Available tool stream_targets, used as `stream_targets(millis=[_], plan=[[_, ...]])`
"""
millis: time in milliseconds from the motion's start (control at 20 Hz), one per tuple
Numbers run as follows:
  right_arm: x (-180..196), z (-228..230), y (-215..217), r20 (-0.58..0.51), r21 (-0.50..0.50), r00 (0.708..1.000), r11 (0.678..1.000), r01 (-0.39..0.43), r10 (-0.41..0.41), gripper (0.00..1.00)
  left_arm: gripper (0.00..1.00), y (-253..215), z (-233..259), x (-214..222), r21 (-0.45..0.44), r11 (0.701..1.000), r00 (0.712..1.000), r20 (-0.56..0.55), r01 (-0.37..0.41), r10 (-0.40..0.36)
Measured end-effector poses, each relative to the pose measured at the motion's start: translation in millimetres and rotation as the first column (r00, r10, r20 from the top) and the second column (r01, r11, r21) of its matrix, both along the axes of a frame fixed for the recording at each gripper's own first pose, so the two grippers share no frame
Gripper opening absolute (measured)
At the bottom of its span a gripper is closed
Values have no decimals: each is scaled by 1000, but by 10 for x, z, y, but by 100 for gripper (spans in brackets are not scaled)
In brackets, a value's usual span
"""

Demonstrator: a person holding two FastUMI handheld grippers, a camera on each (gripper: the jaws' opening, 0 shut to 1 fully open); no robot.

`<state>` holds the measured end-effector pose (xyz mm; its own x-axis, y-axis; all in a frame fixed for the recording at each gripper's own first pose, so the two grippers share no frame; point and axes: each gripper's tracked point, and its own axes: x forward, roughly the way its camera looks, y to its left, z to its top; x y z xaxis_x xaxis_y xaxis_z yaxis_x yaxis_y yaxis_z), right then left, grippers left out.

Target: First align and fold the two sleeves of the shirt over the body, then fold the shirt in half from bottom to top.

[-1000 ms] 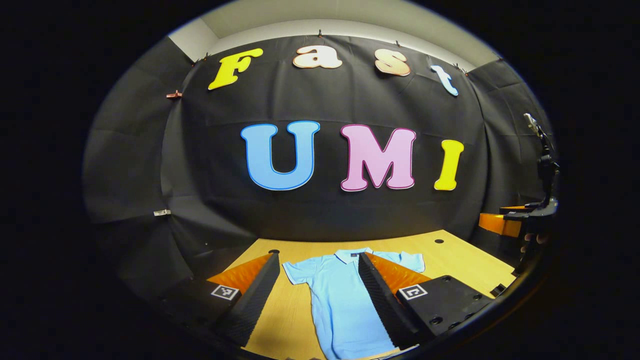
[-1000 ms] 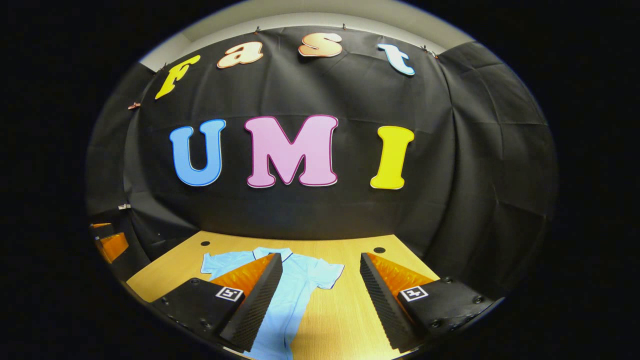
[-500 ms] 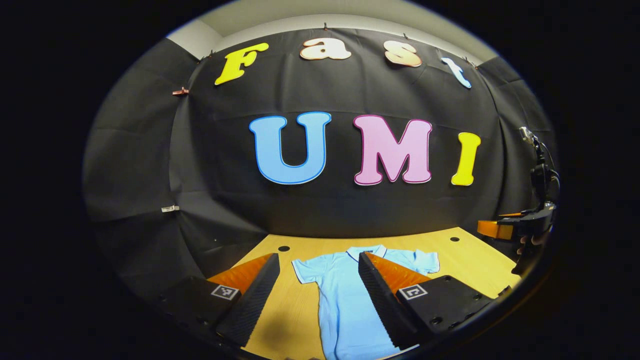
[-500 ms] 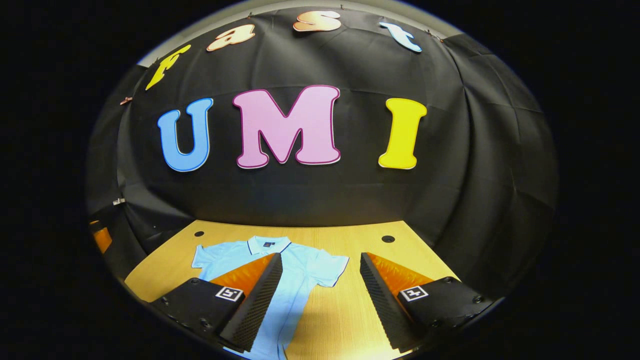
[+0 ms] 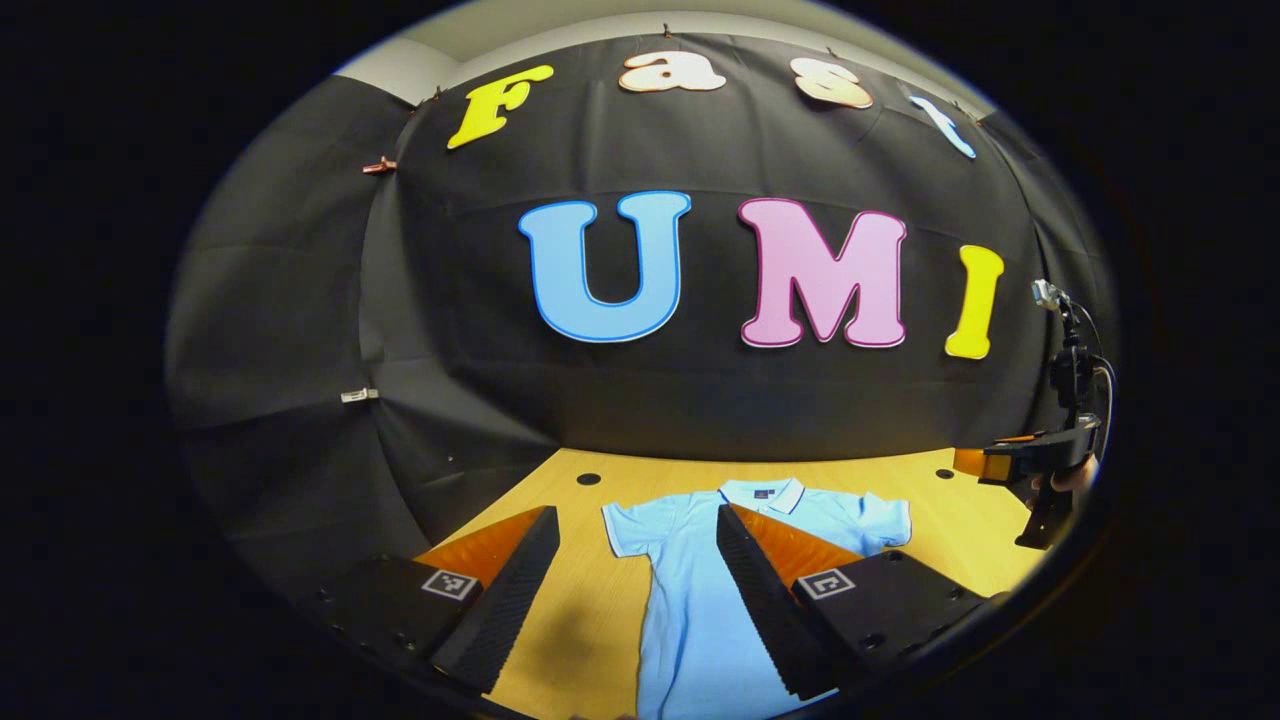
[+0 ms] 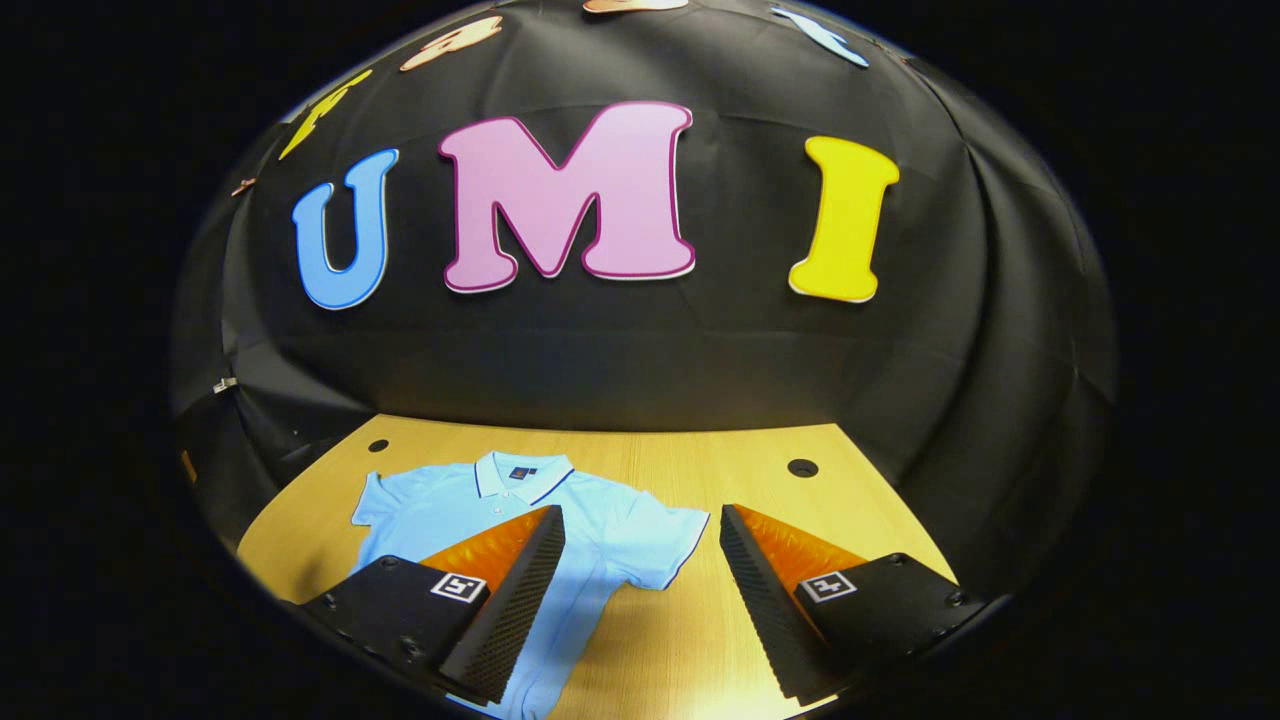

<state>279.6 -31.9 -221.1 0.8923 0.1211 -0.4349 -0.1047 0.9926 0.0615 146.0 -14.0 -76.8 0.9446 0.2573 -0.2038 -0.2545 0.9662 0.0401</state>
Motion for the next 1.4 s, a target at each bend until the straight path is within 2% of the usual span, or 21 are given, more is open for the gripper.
stream_targets(millis=[350, 400, 700, 850, 1050, 1400], plan=[[569, -602, 15, -111, -12, 993, 999, -33, 31, 97, 100, 100, -242, 111, -1, 996, 994, -63, -85, 85], [649, -717, 15, -131, -15, 991, 999, -34, 32, 98, 98, 105, -299, 132, -6, 995, 993, -74, -95, 94], [1090, -1309, -114, -210, -48, 978, 999, -13, 3, 98, 100, 60, -594, 249, -25, 991, 983, -127, -134, 130], [1234, -1582, -161, -244, -71, 970, 997, -33, 15, 98, 100, 38, -778, 307, -40, 986, 975, -160, -161, 153], [1395, -1872, -217, -266, -89, 964, 995, -45, 20, 97, 100, -45, -964, 345, -26, 989, 971, -193, -148, 141], [1540, -2223, -279, -324, -34, 946, 999, 17, -27, 98, 100, -96, -1053, 343, -41, 990, 970, -208, -134, 123]])
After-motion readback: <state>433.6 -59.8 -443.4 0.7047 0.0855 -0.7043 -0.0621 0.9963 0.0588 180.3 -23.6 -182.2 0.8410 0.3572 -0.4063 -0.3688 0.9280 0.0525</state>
